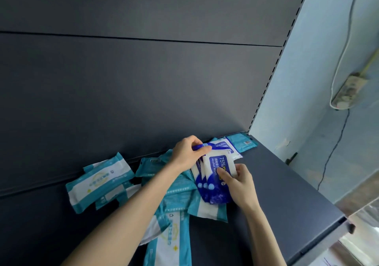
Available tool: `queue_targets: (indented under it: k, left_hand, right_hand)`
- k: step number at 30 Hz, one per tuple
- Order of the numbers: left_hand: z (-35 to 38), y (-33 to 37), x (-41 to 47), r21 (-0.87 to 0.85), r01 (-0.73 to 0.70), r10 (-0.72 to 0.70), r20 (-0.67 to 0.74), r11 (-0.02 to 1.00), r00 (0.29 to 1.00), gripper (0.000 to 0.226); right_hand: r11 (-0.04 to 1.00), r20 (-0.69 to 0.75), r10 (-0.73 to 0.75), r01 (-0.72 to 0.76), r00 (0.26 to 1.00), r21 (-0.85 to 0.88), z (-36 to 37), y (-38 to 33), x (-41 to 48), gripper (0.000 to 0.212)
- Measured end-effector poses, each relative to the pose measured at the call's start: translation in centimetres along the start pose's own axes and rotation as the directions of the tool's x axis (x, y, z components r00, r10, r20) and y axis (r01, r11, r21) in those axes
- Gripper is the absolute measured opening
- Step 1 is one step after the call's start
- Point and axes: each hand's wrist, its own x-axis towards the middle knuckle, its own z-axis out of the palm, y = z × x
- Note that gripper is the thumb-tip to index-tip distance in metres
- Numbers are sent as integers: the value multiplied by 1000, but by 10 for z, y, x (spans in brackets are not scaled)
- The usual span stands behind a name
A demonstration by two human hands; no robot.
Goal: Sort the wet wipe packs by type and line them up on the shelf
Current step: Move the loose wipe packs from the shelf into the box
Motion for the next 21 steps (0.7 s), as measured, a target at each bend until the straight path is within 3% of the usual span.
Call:
queue_targets:
  k: [4, 7, 9, 11, 13, 15, 21]
  left_hand:
    - [-7, 7, -3, -255, 103, -105, 6, 961, 994, 21]
    - [-14, 12, -17, -352, 137, -157, -28, 926, 987, 20]
    - [-19, 11, -30, -340, 137, -181, -100, 930, 978, 16]
    - [-25, 6, -45, -197, 124, -156, -155, 973, 976, 17]
    - [-28, -2, -60, -18, 97, -98, -124, 995, 987, 21]
    - [-27, -6, -73, 55, 87, -82, -90, 995, 993, 23]
    - [-27, 6, -67, -226, 317, -315, 43, 921, 948, 61]
  right_hand:
    - [994, 38, 6, -10, 999, 108, -4, 2, -1, 24]
    - [985, 82, 7, -21, 997, 170, -7, 2, -3, 23]
    - [974, 41, 7, -16, 999, 224, -10, 3, -5, 20]
    - [964, -19, 8, -2, 1000, 267, -14, 6, -6, 19]
    - [960, -47, -11, 24, 999, 279, -16, 8, -6, 21]
    - [959, -61, -34, 49, 998, 278, -14, 11, -7, 23]
    - [982, 2, -72, 70, 997, 175, -8, 16, -4, 15]
